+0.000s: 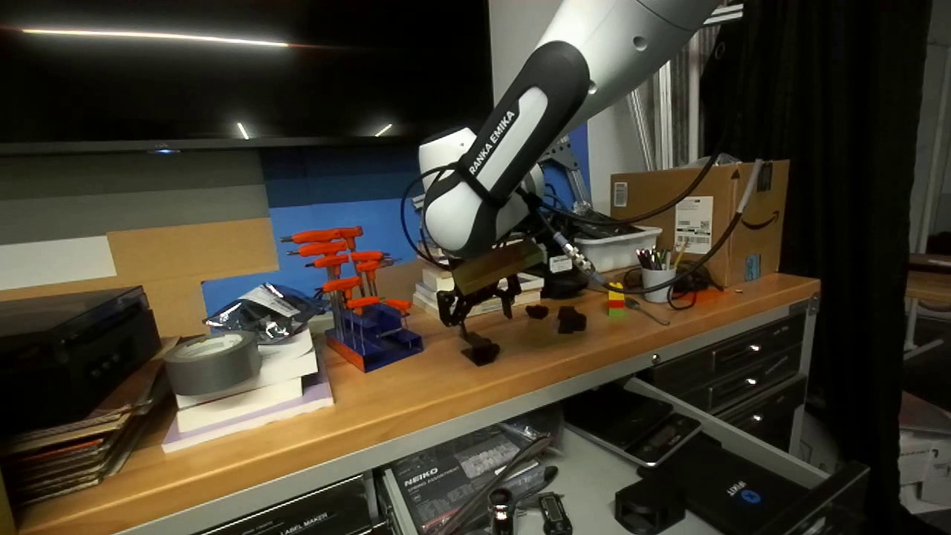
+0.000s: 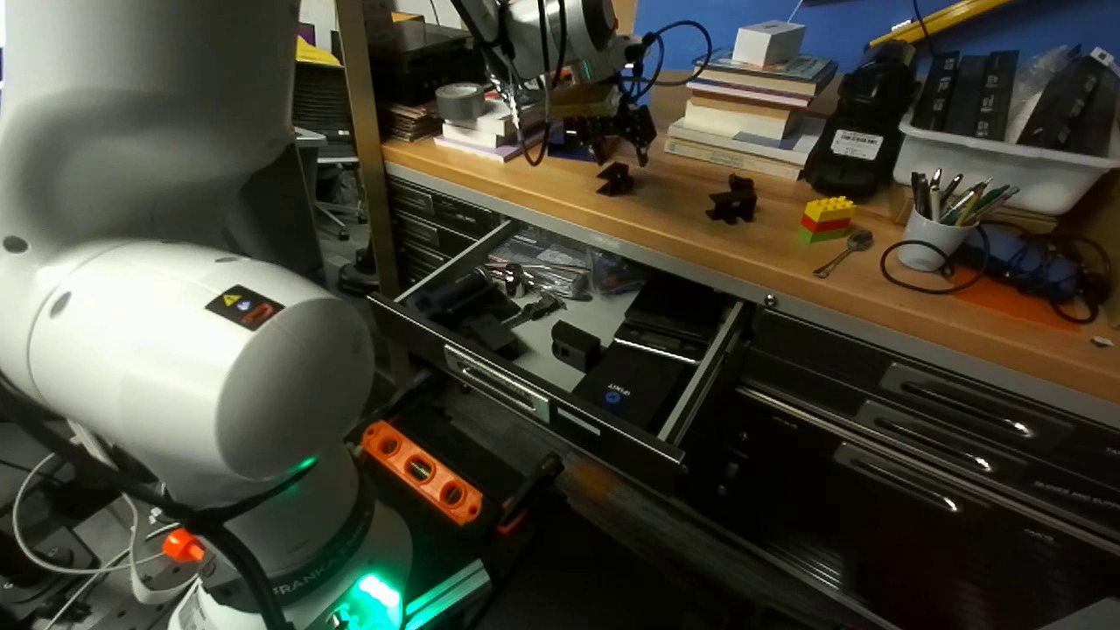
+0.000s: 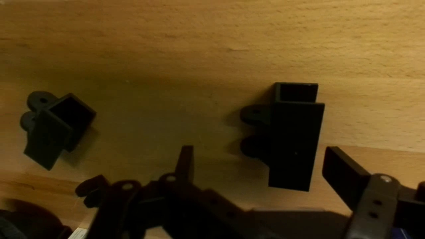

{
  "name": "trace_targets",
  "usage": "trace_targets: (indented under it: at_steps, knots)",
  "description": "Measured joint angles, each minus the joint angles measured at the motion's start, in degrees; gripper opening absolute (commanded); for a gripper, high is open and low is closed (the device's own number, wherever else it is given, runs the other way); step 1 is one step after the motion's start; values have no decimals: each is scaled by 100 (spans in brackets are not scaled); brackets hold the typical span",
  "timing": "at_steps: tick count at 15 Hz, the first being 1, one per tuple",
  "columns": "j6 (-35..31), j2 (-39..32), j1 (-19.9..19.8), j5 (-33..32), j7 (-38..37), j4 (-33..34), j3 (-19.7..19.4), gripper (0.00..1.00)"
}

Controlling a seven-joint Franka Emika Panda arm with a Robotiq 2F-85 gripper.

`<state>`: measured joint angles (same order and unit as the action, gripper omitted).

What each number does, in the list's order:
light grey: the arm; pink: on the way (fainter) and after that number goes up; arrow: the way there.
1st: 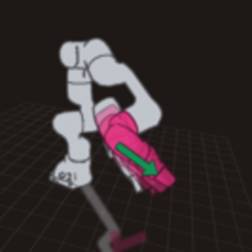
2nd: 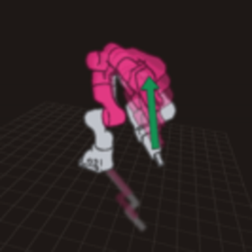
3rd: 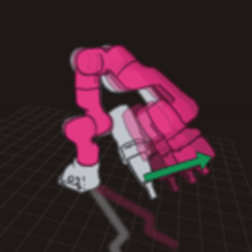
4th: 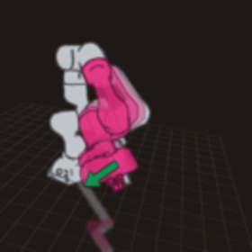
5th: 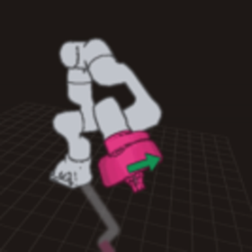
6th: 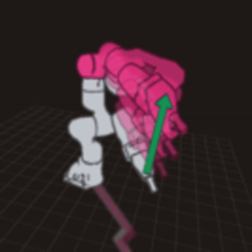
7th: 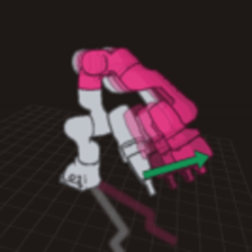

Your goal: Open the top middle drawer and remove three black objects from the drawer

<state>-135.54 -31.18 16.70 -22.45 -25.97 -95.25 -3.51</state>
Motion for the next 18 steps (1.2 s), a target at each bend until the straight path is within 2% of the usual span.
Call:
trace_targets:
  at_steps: [5,10,14,18]
  knots:
    - [187,476,-106,26,12,-551,-9,100]
    - [417,1079,-139,-75,-316,-1597,-125,100]
    - [417,1571,-182,-452,-1219,-2634,-232,100]
    - [374,1903,-333,-768,-2572,-3497,-272,100]
